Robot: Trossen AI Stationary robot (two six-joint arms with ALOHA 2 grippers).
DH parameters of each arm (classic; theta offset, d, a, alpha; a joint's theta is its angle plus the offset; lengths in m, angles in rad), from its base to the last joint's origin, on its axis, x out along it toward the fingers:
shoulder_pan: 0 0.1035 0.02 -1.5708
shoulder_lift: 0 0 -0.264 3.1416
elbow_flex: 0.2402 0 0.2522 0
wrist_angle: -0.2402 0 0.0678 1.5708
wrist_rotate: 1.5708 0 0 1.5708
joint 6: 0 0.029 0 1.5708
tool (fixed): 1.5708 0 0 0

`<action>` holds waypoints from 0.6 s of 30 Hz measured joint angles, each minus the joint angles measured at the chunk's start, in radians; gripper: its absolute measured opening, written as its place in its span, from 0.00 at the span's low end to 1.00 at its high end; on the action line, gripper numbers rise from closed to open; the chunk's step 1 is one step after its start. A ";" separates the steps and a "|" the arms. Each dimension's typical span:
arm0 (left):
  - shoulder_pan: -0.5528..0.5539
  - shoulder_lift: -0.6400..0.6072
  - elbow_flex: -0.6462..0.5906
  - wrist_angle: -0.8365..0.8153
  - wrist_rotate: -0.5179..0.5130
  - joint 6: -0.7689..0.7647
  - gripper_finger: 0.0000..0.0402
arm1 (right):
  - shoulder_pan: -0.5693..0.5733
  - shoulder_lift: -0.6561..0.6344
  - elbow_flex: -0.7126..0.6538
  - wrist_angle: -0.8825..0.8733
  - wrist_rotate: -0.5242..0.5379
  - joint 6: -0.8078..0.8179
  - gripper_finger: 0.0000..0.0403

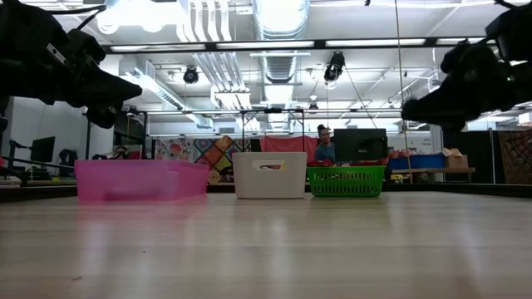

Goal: Sort candy
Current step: Return to Home Position

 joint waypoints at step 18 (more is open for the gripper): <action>0.000 0.006 0.000 0.001 0.000 0.000 0.00 | 0.148 -0.250 -0.002 -0.132 -0.039 -0.190 0.22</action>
